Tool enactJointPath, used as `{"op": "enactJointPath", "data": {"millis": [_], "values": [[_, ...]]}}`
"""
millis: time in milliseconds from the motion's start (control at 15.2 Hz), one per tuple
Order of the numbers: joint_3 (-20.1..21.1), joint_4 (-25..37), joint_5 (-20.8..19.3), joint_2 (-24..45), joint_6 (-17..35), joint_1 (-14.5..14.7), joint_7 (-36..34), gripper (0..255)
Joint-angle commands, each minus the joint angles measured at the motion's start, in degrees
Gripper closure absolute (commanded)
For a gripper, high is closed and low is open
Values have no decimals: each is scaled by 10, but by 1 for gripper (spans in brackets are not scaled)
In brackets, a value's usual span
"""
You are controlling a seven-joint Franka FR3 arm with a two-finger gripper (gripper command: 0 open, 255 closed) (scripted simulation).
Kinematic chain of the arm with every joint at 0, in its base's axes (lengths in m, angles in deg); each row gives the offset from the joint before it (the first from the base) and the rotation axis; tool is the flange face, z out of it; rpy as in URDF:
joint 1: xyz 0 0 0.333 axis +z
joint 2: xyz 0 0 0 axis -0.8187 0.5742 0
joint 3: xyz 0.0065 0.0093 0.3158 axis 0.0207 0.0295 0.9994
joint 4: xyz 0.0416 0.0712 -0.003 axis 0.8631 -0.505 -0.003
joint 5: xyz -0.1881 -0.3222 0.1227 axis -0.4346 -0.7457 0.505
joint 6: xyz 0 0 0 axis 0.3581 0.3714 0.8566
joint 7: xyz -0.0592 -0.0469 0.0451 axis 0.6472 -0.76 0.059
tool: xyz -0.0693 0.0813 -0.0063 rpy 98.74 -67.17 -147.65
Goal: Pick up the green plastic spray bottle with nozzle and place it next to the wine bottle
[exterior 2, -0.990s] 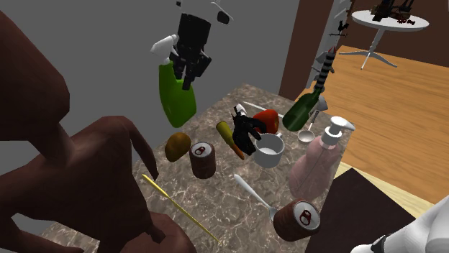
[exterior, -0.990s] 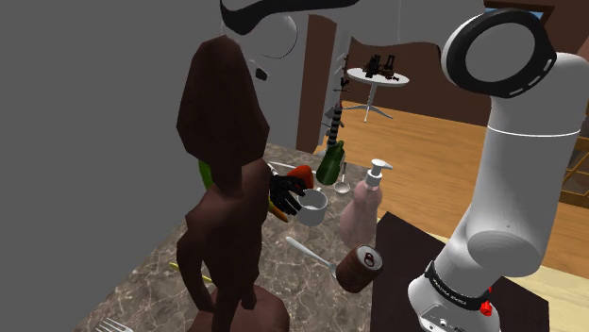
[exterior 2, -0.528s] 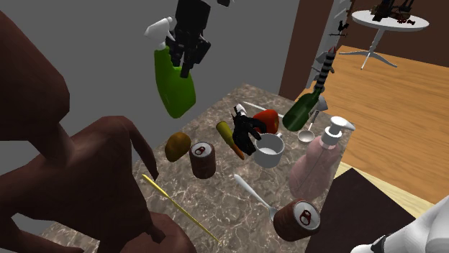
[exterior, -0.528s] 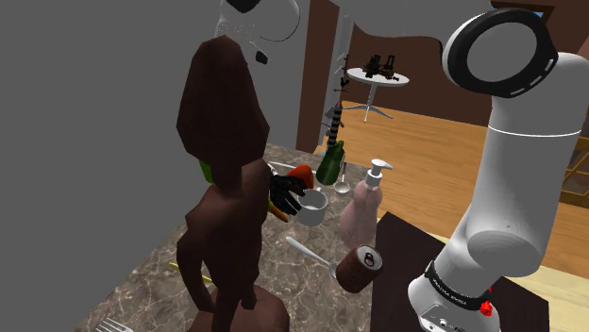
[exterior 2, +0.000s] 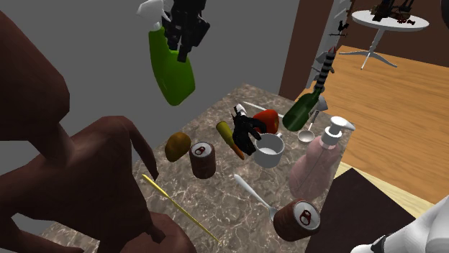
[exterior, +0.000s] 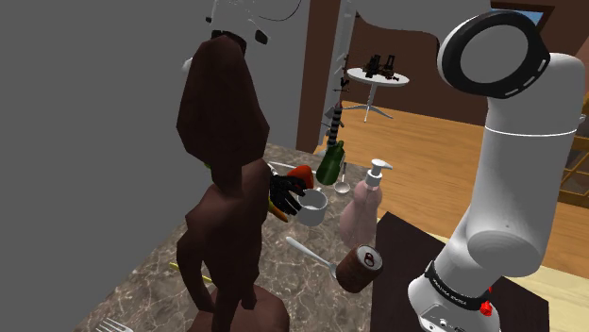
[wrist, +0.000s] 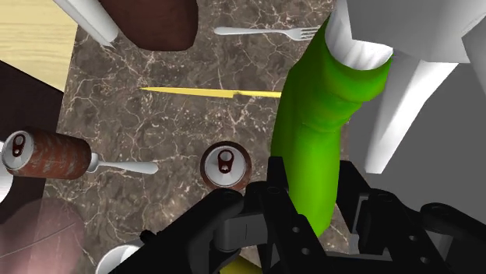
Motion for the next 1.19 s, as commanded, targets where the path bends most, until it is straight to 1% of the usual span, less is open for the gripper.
{"op": "enactJointPath", "data": {"millis": [0, 396, 726, 1122], "values": [[1, 23, -1, 4, -17, 1, -9, 255], [3, 93, -4, 23, -62, 4, -33, 255], [-18, -9, 15, -56, -71, -48, 35, 255], [-53, -86, 21, -123, -99, -99, 115, 255]]}}
